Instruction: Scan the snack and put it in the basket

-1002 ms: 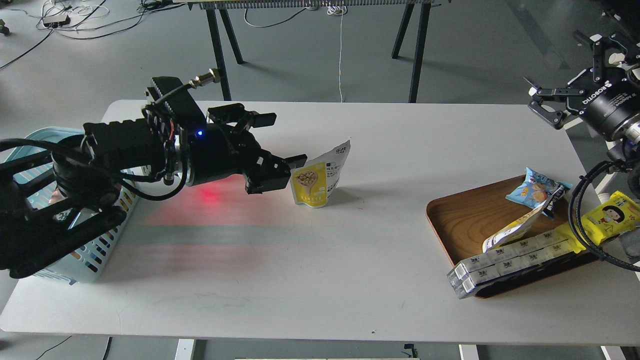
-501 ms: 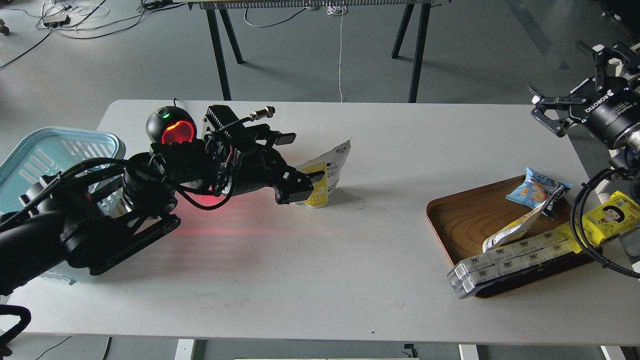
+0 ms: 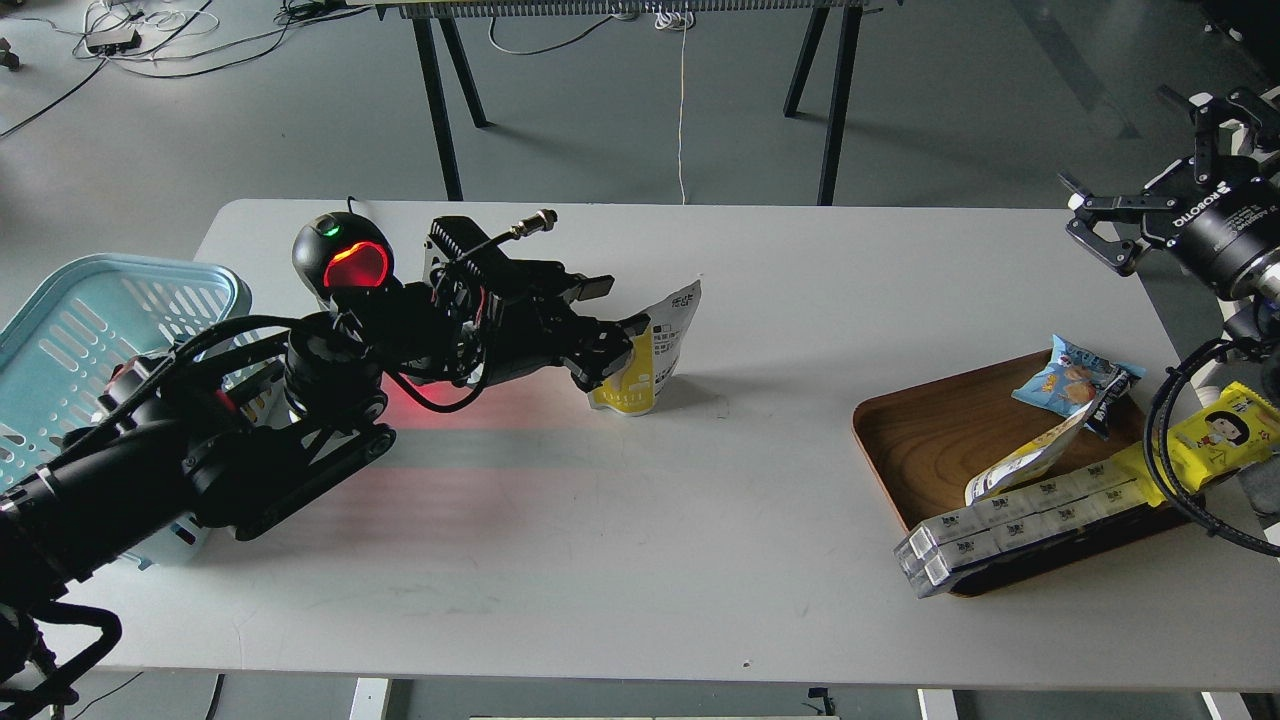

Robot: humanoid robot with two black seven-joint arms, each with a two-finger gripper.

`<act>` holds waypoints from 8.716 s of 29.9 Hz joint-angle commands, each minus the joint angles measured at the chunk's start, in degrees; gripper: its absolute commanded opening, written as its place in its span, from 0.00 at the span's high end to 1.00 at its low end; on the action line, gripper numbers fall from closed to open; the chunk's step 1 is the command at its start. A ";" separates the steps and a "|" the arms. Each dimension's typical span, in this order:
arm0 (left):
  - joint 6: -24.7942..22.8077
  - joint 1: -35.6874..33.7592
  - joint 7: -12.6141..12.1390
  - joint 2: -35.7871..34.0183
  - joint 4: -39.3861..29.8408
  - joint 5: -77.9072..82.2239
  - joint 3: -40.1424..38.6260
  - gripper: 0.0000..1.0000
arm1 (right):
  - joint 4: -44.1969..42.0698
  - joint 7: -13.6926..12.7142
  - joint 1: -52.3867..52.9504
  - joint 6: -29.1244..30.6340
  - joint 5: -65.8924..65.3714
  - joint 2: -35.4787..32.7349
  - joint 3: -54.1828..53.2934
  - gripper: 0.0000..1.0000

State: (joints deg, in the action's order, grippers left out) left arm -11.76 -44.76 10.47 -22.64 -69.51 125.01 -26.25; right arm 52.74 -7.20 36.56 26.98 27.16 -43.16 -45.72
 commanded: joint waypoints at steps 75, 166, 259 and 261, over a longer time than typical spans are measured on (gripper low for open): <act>-6.79 3.54 -5.48 -31.06 -26.21 -35.71 -7.93 1.00 | 0.17 -0.19 0.00 0.18 -0.18 -2.36 0.81 0.04; 16.94 9.34 17.53 -66.92 -7.84 -41.60 6.56 0.99 | 0.25 -0.10 0.88 0.88 -1.58 -1.49 -1.39 0.04; -5.03 -10.61 1.82 3.48 36.28 -136.87 -13.21 0.00 | -0.71 -0.10 1.41 -3.59 -1.58 2.12 -0.68 0.01; -5.29 -9.74 2.88 3.48 36.11 -136.87 -13.03 0.00 | -0.80 -0.10 1.32 -4.30 -1.58 2.29 -0.77 0.01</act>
State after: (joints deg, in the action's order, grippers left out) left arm -16.57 -55.63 11.33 -19.31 -33.16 -11.94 -39.61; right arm 52.22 -7.31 37.98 24.13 25.58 -41.37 -46.42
